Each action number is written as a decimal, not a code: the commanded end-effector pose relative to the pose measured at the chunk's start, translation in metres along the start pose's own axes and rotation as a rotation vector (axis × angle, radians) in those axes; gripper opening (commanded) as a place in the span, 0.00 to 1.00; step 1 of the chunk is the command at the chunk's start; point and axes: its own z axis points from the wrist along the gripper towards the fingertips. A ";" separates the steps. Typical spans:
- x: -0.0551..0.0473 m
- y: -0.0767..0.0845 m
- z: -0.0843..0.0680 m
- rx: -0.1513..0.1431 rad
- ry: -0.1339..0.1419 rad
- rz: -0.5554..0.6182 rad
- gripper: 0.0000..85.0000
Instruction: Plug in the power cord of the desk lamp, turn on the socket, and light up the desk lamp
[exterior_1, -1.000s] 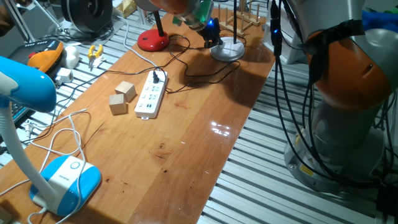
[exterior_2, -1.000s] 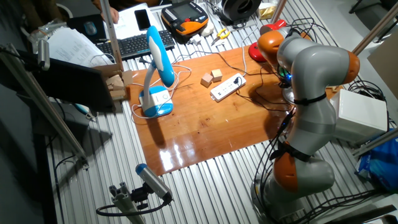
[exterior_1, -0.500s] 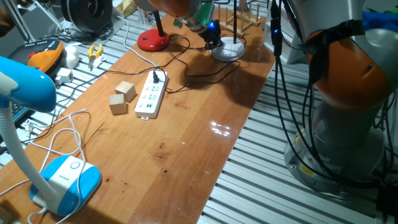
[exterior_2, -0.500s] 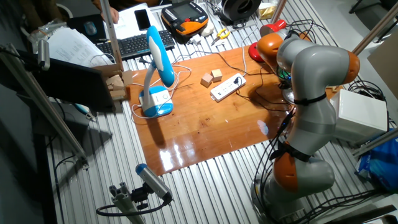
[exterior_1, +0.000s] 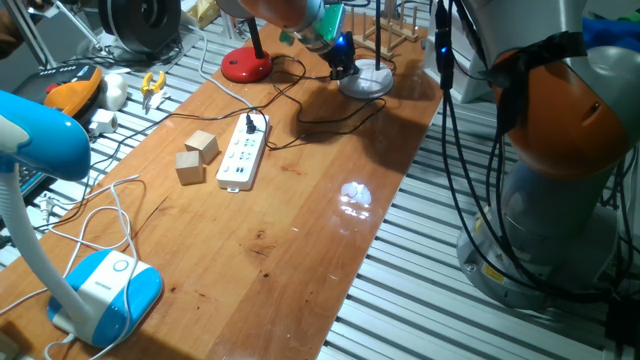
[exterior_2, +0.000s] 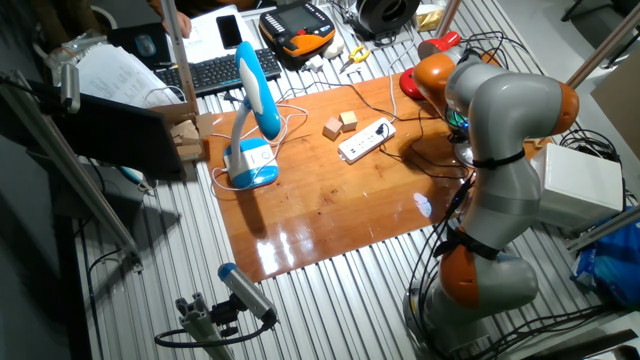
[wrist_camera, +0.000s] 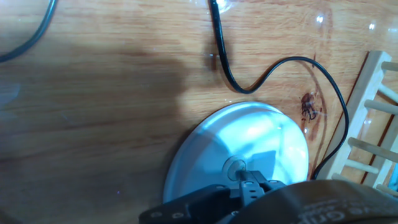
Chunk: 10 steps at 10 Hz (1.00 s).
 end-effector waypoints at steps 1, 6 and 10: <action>0.001 0.000 -0.003 -0.002 0.003 0.000 0.00; -0.001 -0.006 -0.019 -0.044 0.018 -0.006 0.00; 0.000 -0.006 -0.019 -0.057 0.010 0.002 0.00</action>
